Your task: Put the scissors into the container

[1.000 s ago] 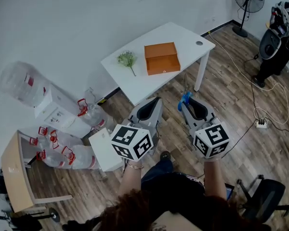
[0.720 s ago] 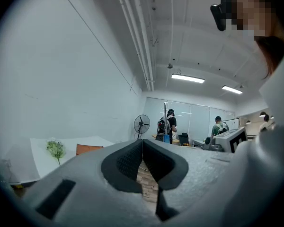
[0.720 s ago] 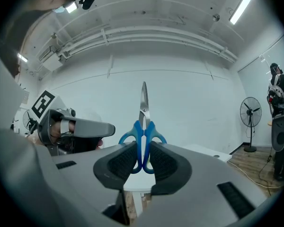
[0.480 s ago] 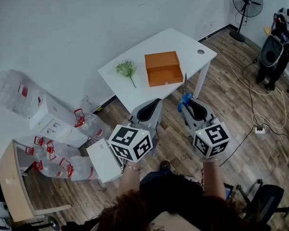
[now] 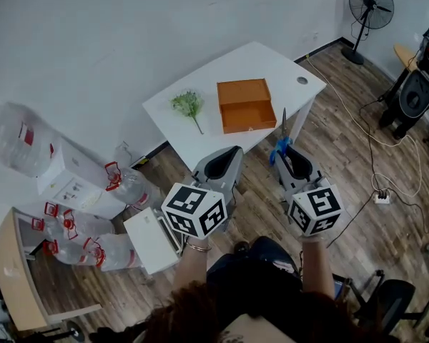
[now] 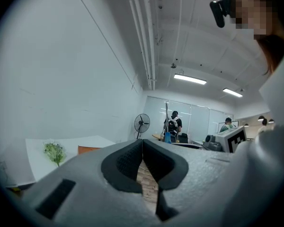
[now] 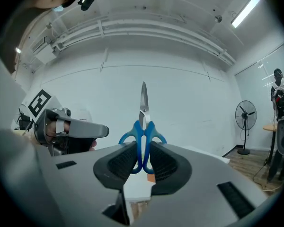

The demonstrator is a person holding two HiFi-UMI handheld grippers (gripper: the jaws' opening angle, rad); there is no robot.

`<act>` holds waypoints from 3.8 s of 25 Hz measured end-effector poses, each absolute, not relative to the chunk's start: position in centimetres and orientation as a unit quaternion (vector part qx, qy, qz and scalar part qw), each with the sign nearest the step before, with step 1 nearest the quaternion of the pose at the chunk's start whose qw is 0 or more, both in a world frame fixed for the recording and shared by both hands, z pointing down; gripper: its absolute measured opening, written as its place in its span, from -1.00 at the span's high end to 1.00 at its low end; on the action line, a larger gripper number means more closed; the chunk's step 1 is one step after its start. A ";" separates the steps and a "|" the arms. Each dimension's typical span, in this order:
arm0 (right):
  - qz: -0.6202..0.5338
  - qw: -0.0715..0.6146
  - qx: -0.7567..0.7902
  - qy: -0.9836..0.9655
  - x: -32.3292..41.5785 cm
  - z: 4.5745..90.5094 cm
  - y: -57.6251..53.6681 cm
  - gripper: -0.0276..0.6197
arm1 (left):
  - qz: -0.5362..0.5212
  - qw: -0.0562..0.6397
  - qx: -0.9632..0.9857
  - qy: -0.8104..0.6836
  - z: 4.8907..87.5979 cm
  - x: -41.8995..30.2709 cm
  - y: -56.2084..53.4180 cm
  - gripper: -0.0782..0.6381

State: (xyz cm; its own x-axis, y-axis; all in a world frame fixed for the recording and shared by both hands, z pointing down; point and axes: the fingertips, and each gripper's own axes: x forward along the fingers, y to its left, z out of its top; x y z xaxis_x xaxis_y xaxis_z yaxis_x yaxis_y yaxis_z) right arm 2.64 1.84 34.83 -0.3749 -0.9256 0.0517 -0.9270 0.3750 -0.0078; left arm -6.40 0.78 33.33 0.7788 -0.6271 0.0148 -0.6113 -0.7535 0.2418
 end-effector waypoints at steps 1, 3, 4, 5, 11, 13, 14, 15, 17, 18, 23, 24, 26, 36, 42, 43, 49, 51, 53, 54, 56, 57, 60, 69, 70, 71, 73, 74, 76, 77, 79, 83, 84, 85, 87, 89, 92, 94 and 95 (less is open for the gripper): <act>0.018 0.019 0.559 -0.829 2.7 34.9 1.5 0.68 | -0.033 0.118 0.936 -0.331 33.4 -6.4 0.5 0.73; 0.018 0.020 0.559 -0.829 2.9 34.9 0.7 0.68 | -0.032 0.120 0.936 -0.330 33.5 -6.2 -0.2 0.73; 0.018 0.020 0.559 -0.829 3.0 35.0 0.3 0.68 | -0.032 0.122 0.936 -0.330 33.6 -6.1 -0.7 0.73; 0.017 0.022 0.559 -0.828 3.1 35.1 -0.2 0.68 | -0.032 0.123 0.935 -0.330 33.6 -6.0 -1.1 0.73; 0.011 0.034 0.556 -0.830 4.3 35.8 -3.6 0.68 | -0.030 0.124 0.934 -0.333 34.0 -4.5 -4.3 0.73; 0.010 0.037 0.553 -0.832 4.9 36.0 -4.9 0.68 | -0.028 0.123 0.934 -0.335 34.1 -3.8 -5.6 0.73; 0.010 0.038 0.551 -0.833 5.2 36.0 -5.6 0.68 | -0.027 0.122 0.934 -0.336 34.1 -3.4 -6.3 0.73; 0.010 0.039 0.549 -0.835 5.5 36.1 -6.4 0.68 | -0.027 0.121 0.933 -0.337 33.9 -3.1 -7.0 0.73; 0.012 0.039 0.546 -0.837 6.1 36.1 -7.9 0.68 | -0.027 0.117 0.933 -0.340 33.6 -2.4 -8.5 0.74; 0.014 0.039 0.545 -0.838 6.5 36.2 -8.6 0.68 | -0.025 0.114 0.932 -0.343 33.4 -2.0 -9.3 0.74; 0.011 0.046 0.538 -0.842 8.3 36.0 -12.1 0.68 | -0.023 0.104 0.930 -0.353 32.7 -0.1 -13.0 0.74; 0.008 0.051 0.535 -0.843 8.5 36.1 -12.7 0.68 | -0.026 0.105 0.929 -0.354 32.6 0.1 -13.7 0.74; 0.003 0.063 0.527 -0.848 8.7 36.3 -13.9 0.68 | -0.025 0.103 0.926 -0.362 32.5 0.5 -15.0 0.74; -0.016 0.105 0.483 -0.869 10.0 37.3 -19.1 0.68 | -0.031 0.101 0.907 -0.408 31.9 2.0 -19.7 0.74; -0.017 0.136 0.457 -0.879 9.9 39.1 -21.4 0.68 | -0.022 0.109 0.895 -0.433 32.9 2.0 -21.1 0.74; -0.016 0.141 0.454 -0.879 9.8 39.4 -21.7 0.68 | -0.020 0.110 0.893 -0.435 33.0 1.9 -21.4 0.74; -0.023 0.172 0.443 -0.880 8.9 40.8 -23.9 0.68 | -0.019 0.109 0.890 -0.442 32.9 0.9 -23.0 0.74; -0.030 0.187 0.439 -0.878 8.4 41.5 -24.6 0.68 | -0.021 0.108 0.891 -0.441 32.7 0.4 -23.7 0.74; -0.036 0.206 0.433 -0.877 8.0 42.3 -25.3 0.68 | -0.024 0.107 0.891 -0.441 32.5 0.0 -24.4 0.74; -0.038 0.214 0.430 -0.876 7.9 42.8 -25.6 0.68 | -0.025 0.107 0.891 -0.441 32.5 -0.2 -24.8 0.74; -0.041 0.230 0.422 -0.876 7.6 43.8 -26.1 0.68 | -0.024 0.107 0.892 -0.440 32.4 -0.4 -25.4 0.74; -0.044 0.239 0.417 -0.876 7.4 44.3 -26.3 0.68 | -0.024 0.107 0.892 -0.439 32.5 -0.6 -25.8 0.74; -0.053 0.264 0.405 -0.874 6.8 45.6 -27.0 0.68 | -0.023 0.110 0.892 -0.438 32.7 -1.3 -26.7 0.74; -0.073 0.340 0.366 -0.863 5.7 50.1 -29.1 0.68 | -0.023 0.117 0.895 -0.430 33.2 -2.2 -29.4 0.74; -0.074 0.347 0.361 -0.862 5.6 50.7 -29.4 0.68 | -0.023 0.117 0.895 -0.429 33.2 -2.3 -29.6 0.74; -0.075 0.354 0.356 -0.861 5.5 51.3 -29.6 0.68 | -0.023 0.118 0.896 -0.428 33.3 -2.3 -29.9 0.74; -0.075 0.369 0.346 -0.859 5.3 52.5 -30.0 0.68 | -0.022 0.119 0.896 -0.427 33.5 -2.4 -30.4 0.74; -0.076 0.377 0.341 -0.858 5.2 53.0 -30.2 0.68 | -0.021 0.120 0.896 -0.427 33.5 -2.5 -30.6 0.74; -0.078 0.393 0.331 -0.855 4.9 54.2 -30.6 0.68 | -0.021 0.123 0.896 -0.427 33.7 -2.8 -31.2 0.74; -0.078 0.400 0.325 -0.853 4.8 54.7 -30.9 0.68 | -0.020 0.123 0.895 -0.428 33.7 -3.0 -31.5 0.74; -0.078 0.414 0.315 -0.851 4.5 55.8 -31.2 0.68 | -0.019 0.124 0.894 -0.430 33.8 -3.4 -32.0 0.74; -0.078 0.442 0.293 -0.845 4.3 58.0 -31.6 0.68 | -0.020 0.126 0.893 -0.432 33.9 -3.9 -32.9 0.74; -0.077 0.449 0.288 -0.843 4.3 58.5 -31.7 0.68 | -0.019 0.126 0.893 -0.431 33.9 -3.9 -33.1 0.74; -0.075 0.456 0.283 -0.840 4.3 59.1 -31.8 0.68 | -0.019 0.127 0.893 -0.431 33.9 -4.0 -33.2 0.74; -0.069 0.470 0.274 -0.836 4.3 60.3 -32.0 0.68 | -0.016 0.129 0.893 -0.431 34.1 -4.2 -33.5 0.74; -0.064 0.483 0.264 -0.832 4.4 61.4 -32.1 0.68 | -0.014 0.131 0.892 -0.433 34.4 -4.4 -33.8 0.74; -0.064 0.506 0.247 -0.824 4.4 62.9 -32.4 0.68 | -0.014 0.133 0.890 -0.436 34.6 -4.8 -34.2 0.74; -0.062 0.517 0.236 -0.820 4.4 63.7 -32.5 0.68 | -0.012 0.134 0.889 -0.438 34.7 -5.1 -34.4 0.74; -0.060 0.522 0.232 -0.819 4.4 64.1 -32.6 0.68 | -0.011 0.134 0.888 -0.439 34.7 -5.2 -34.5 0.74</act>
State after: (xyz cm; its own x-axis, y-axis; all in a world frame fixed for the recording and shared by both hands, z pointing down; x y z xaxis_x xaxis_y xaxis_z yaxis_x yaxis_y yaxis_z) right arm 4.35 -32.55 64.14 -0.3482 -0.4414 0.8270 -0.3169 0.8857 0.3393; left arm -5.19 -34.47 34.74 0.6142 -0.7829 0.0989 -0.7771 -0.5783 0.2483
